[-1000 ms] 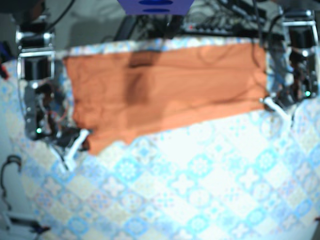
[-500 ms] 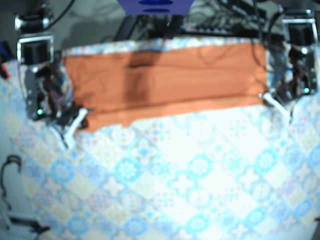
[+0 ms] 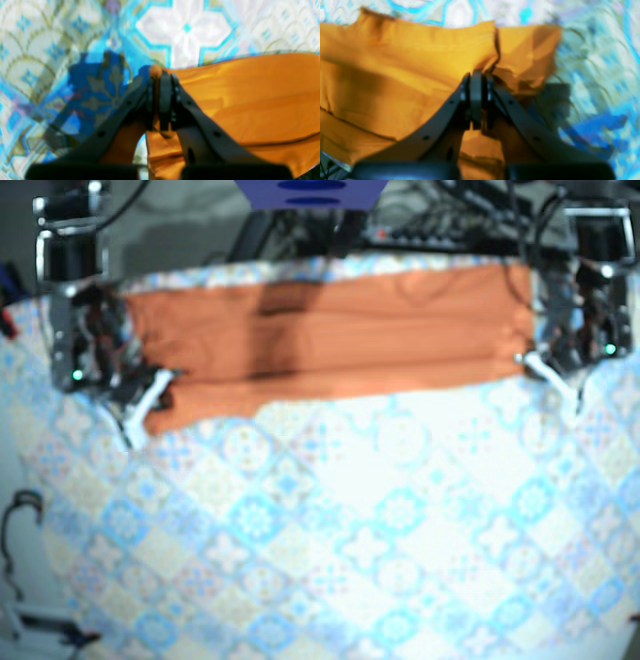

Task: Fold the T-shirt properly
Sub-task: 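Lift both side edges and fold them toward the robot over the shirt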

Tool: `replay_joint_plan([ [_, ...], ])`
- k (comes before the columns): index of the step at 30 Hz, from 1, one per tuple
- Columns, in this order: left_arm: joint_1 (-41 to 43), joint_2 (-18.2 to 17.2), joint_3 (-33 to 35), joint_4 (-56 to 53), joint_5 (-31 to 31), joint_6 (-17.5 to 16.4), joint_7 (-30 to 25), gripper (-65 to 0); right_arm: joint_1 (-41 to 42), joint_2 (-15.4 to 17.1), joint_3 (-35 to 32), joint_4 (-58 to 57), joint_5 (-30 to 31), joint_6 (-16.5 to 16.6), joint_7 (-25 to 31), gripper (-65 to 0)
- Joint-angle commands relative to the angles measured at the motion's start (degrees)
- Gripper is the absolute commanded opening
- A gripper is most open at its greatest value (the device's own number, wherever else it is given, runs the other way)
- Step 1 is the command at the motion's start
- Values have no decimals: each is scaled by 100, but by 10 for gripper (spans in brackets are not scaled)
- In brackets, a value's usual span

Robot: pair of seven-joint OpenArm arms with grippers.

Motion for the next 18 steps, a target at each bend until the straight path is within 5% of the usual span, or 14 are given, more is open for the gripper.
replay_joint_plan([
  [1,-75,-156,-49,80,-3,7,-56,-650,103,111,111,127,35,-13,-4,-650],
  [18,356,-121,-84,1065,-38,-98,-47,-650,-170,102,269,839,35,-21,-303,-650],
])
